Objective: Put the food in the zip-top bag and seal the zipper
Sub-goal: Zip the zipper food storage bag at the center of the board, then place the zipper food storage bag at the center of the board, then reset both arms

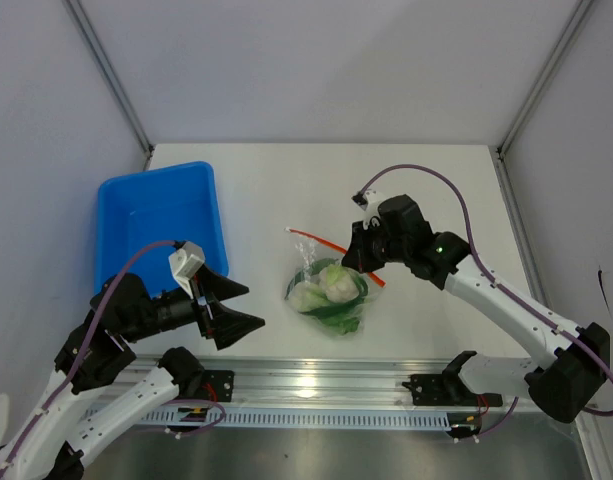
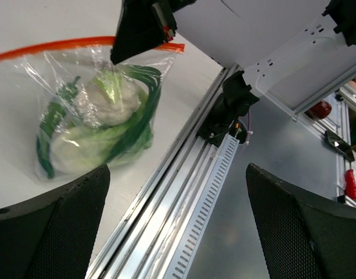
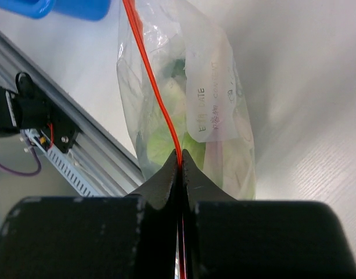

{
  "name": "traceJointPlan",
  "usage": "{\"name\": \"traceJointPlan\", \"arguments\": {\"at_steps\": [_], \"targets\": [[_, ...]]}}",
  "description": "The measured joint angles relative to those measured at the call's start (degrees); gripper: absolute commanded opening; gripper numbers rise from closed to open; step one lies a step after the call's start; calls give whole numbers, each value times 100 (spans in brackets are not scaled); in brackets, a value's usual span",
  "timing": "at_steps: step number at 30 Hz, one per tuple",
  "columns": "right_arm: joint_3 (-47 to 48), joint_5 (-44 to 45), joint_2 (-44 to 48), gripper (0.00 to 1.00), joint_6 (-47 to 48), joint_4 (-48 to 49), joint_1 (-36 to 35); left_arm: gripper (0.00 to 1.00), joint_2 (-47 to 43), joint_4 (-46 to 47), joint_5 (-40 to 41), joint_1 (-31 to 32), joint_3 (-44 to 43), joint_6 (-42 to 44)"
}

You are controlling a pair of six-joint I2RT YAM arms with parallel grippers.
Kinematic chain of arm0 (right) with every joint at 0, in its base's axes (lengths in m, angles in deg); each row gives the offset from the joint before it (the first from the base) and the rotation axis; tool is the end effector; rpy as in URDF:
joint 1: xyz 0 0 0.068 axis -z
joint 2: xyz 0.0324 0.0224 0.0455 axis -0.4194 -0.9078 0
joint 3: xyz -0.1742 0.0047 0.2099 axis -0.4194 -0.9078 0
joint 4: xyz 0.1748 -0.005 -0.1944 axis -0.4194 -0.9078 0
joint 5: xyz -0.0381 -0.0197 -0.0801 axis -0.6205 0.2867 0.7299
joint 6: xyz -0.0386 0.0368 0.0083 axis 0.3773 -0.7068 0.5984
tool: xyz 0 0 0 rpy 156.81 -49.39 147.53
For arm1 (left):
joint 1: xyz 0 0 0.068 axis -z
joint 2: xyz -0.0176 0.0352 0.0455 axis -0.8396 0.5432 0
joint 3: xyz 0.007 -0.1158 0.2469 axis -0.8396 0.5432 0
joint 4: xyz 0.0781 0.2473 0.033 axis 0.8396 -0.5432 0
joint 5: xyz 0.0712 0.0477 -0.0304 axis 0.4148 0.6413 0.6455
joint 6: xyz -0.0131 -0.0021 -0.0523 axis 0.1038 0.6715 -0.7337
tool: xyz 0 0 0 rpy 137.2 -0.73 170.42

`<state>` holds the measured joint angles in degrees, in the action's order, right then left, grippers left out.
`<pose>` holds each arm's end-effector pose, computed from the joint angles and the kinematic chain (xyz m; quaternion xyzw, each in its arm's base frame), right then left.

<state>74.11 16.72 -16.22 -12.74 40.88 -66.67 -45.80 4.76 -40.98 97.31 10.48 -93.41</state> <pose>0.1890 0.1796 0.3254 -0.2271 0.8661 0.3011 0.3282 0.0420 -0.0551 0.3722 0.2644 0.7118 -0.4602 0.4601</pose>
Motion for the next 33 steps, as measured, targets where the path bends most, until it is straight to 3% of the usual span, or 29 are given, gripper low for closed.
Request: {"name": "traceJointPlan", "arguments": {"at_steps": [11,16,22,23,24,31,32,33], "targets": [[0,-291,-671,0,-120,439,1915,100,-101,437,-289,0,372,-664],[-9,-535,-990,0,-282,835,3163,100,-103,516,-372,0,396,-767],[-7,-623,-1674,25,-348,1261,4098,99,-140,586,-446,2,586,-949],[-7,-651,-1808,37,-350,1316,4131,99,-157,623,-470,0,654,-979],[-7,-688,-1945,41,-352,1355,4142,100,-181,656,-498,0,719,-1027],[-122,-435,-2192,66,-297,1488,4083,100,-428,1047,-603,2,1071,-1360],[-125,-186,-2092,89,-299,1434,4026,99,-468,1106,-605,0,1113,-1390],[-125,74,-1945,99,-319,1355,3947,100,-498,1158,-595,0,1147,-1419]]}}
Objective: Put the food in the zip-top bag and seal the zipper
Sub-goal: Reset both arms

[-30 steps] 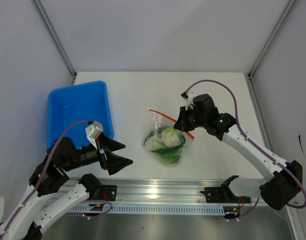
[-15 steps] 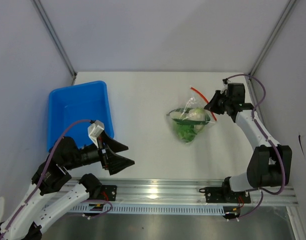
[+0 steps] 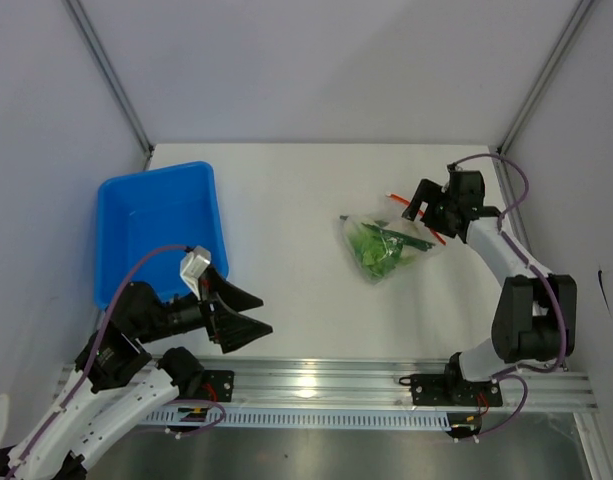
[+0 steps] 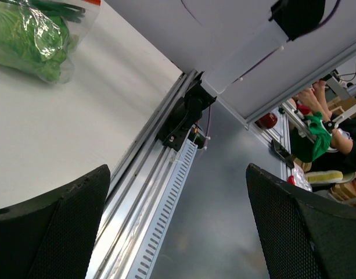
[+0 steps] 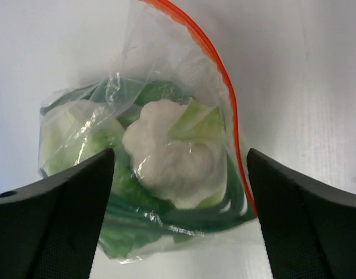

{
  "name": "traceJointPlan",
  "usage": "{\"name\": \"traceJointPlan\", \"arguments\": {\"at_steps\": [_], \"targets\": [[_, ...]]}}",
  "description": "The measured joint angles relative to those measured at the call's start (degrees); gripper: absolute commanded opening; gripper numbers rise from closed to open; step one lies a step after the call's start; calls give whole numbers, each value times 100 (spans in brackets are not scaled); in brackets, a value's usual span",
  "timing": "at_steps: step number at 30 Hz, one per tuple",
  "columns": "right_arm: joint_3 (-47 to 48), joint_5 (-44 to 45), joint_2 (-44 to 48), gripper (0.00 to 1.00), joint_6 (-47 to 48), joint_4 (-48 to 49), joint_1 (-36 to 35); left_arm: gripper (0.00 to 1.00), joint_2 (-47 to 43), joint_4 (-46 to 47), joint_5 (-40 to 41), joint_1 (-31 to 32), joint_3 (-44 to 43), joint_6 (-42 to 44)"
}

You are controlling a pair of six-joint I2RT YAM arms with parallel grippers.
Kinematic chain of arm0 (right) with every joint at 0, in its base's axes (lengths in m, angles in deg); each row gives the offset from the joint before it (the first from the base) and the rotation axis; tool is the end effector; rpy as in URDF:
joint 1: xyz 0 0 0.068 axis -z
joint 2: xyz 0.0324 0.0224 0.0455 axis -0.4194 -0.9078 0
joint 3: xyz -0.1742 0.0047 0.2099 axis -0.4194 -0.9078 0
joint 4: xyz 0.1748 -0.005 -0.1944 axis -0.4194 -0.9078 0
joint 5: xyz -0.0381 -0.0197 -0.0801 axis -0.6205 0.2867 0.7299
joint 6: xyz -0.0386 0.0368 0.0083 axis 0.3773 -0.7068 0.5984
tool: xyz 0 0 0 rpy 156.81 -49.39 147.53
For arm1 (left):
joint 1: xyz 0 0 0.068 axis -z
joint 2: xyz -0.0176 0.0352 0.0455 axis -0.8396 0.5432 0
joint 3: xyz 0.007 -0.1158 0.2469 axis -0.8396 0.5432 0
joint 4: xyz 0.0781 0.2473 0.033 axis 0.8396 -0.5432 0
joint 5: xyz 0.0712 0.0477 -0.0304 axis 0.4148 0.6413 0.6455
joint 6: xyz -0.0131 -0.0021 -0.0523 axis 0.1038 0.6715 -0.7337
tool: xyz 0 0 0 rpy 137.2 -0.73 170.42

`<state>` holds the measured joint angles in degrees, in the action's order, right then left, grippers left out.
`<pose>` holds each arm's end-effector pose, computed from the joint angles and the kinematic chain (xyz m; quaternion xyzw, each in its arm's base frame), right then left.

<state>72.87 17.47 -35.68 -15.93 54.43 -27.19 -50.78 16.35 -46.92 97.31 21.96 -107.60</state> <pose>0.3340 0.0211 0.2423 0.1163 0.9136 0.1690 0.3512 0.0471 -0.0637 0.3382 0.2139 0.6992 -0.5525 0.4002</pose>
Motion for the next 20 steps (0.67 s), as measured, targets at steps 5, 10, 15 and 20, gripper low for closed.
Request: {"name": "traceJointPlan", "arguments": {"at_steps": [5,10,15,20], "targets": [[31,1237,1034,99,-7,-470,-439,100,-92,249,173,2,225,-186],[57,1858,1915,99,-133,-1167,-457,100,-92,518,315,2,544,-468],[-162,1982,2728,99,-398,-1655,-1119,99,-96,855,428,2,892,-831],[-1019,2079,3482,99,-1032,-1952,-2437,100,-361,1259,520,0,1373,-1207]]}}
